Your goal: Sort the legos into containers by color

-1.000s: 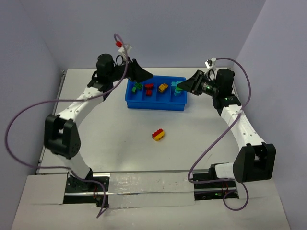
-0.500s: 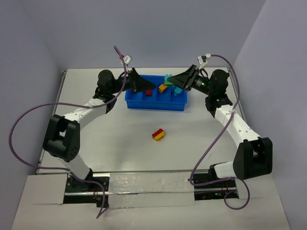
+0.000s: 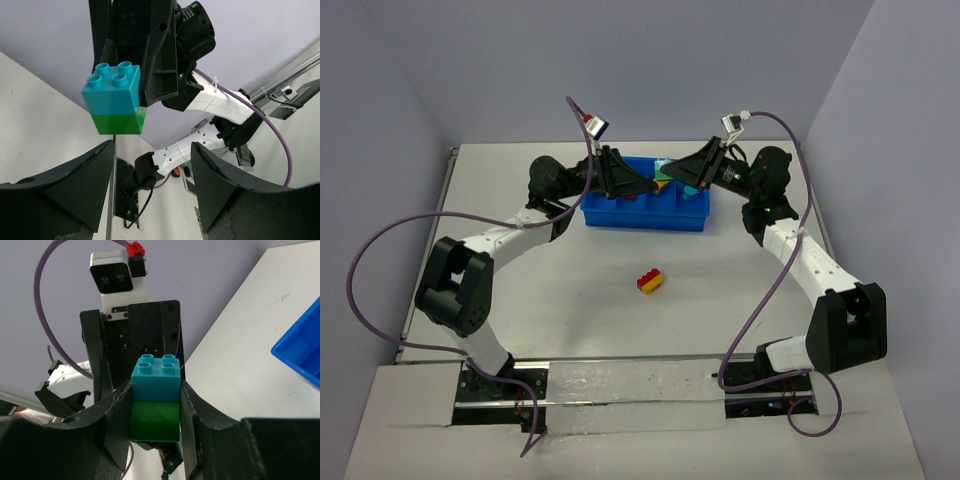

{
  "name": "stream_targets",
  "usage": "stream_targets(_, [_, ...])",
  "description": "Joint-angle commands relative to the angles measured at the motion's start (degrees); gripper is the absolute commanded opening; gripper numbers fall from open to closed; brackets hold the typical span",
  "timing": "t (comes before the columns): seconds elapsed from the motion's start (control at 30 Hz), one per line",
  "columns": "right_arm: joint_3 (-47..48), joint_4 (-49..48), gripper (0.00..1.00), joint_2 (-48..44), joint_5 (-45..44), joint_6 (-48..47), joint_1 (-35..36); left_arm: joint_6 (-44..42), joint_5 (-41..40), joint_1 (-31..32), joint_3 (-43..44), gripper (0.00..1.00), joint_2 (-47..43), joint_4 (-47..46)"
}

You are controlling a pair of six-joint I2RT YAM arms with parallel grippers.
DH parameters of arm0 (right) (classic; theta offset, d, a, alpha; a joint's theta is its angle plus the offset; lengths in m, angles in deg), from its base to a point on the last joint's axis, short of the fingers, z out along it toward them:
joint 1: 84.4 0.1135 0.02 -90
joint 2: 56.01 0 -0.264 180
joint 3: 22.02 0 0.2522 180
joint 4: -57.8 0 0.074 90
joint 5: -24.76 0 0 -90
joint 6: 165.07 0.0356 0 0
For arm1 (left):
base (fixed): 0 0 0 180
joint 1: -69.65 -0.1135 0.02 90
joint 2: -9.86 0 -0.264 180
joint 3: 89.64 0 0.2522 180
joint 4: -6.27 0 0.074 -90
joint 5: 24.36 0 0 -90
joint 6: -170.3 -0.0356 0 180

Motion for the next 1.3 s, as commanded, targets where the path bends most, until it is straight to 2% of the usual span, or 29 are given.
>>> stream_targets(0.0, [-0.37, -4.19, 0.00, -0.02, 1.14, -0.56, 1.05, 1.83, 0.32, 0.20, 0.62, 0.71, 0.51, -5.46])
stream_targets(0.17, [-0.73, -5.71, 0.00, -0.02, 1.67, 0.29, 1.50, 1.80, -0.56, 0.37, 1.35, 0.71, 1.14, -4.84])
stream_targets(0.47, [-0.91, -6.32, 0.00, -0.20, 2.20, 0.23, 1.51, -2.94, -0.73, 0.37, 1.09, 0.67, 0.71, 2.27])
stream_targets(0.9, [-1.38, -5.77, 0.00, -0.11, 2.37, -1.06, 3.08, -0.28, -1.87, 0.40, 1.70, 0.64, 1.21, -0.30])
stream_targets(1.0, [-1.34, -5.72, 0.00, -0.01, 2.21, -1.08, 3.17, 0.05, -2.06, 0.37, 1.40, 0.58, 1.04, -0.92])
stream_targets(1.1, [-1.27, -5.71, 0.00, 0.07, 2.29, -1.09, 3.34, 0.14, -2.05, 0.37, 0.81, 0.48, 0.79, -1.34])
stream_targets(1.27, [-0.91, -3.95, 0.01, 0.07, 2.28, -2.45, 3.35, -0.36, -1.15, 0.37, 0.48, 0.16, 0.61, -1.57])
